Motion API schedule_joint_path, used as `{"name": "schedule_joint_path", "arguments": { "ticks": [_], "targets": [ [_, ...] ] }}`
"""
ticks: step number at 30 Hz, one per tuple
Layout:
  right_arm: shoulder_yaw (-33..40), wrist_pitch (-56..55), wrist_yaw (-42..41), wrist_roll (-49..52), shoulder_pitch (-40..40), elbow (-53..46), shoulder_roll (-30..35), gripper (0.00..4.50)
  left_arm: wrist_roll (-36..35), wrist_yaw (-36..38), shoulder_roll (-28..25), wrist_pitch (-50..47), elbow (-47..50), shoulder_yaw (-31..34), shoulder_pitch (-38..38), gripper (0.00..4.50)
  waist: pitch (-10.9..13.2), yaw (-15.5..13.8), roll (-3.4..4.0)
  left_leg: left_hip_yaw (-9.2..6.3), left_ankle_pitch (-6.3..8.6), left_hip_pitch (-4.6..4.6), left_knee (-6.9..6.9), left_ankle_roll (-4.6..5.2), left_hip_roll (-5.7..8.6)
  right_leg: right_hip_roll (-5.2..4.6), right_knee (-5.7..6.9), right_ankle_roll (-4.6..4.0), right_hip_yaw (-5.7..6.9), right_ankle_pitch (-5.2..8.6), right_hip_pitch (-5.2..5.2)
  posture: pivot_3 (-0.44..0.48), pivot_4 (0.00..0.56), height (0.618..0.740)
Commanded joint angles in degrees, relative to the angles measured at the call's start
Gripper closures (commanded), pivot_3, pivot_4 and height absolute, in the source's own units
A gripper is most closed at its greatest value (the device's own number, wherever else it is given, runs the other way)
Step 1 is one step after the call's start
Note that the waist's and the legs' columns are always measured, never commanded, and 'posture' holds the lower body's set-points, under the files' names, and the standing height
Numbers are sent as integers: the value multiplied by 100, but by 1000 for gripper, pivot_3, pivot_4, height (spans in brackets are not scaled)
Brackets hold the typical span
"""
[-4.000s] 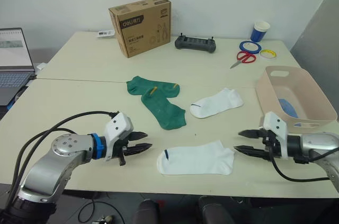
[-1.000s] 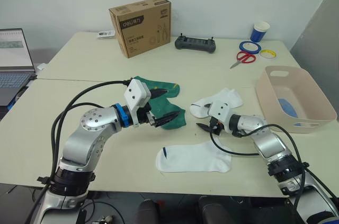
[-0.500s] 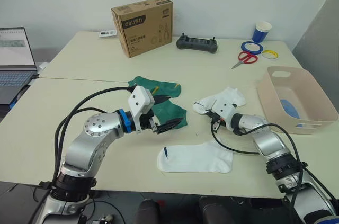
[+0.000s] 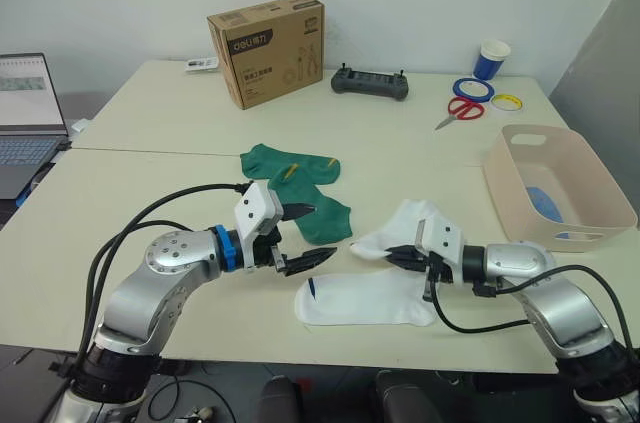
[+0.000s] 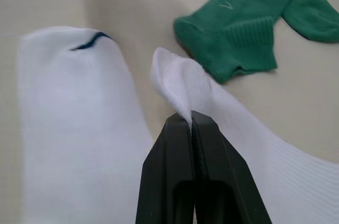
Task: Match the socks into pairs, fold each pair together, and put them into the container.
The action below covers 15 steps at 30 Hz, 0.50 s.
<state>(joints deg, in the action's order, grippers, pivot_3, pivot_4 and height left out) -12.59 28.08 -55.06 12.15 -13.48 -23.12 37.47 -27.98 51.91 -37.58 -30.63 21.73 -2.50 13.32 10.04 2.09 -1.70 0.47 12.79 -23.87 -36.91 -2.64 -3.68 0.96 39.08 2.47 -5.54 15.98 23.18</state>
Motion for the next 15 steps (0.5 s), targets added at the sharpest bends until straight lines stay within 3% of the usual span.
{"name": "schedule_joint_path", "arguments": {
  "ticks": [1, 6, 10, 15],
  "targets": [
    [-116, 230, -45, 185, 92, -371, 25, 4484, -364, 212, -255, -320, 438, 117, -124, 0, 0, 1, -1, -1, 0, 0, 1, 0, -1, 0, 0, -2, 1, 2, 0, 0, 150, 740],
    [-83, 280, 222, 197, -58, -222, -214, 4484, -455, 193, -457, -426, 508, 282, -173, 0, 2, 0, -3, -1, 0, -1, 2, 0, 0, 0, 0, -3, 2, 2, 2, 0, 150, 740],
    [-10, 401, 290, 346, -148, -195, -358, 4484, 52, 355, -642, -5, 658, -143, -317, 0, 3, 0, -5, 0, 0, -1, 2, 0, 0, 0, -1, -3, 2, 3, 2, 0, 150, 740],
    [-124, 454, 209, 400, -115, -226, -261, 4484, 574, 84, -242, 522, 571, -614, -244, 0, 3, -32, -7, 2, 0, -4, 3, 0, 0, -2, -5, -7, 2, 5, 2, 0, 150, 740]
  ]
}}
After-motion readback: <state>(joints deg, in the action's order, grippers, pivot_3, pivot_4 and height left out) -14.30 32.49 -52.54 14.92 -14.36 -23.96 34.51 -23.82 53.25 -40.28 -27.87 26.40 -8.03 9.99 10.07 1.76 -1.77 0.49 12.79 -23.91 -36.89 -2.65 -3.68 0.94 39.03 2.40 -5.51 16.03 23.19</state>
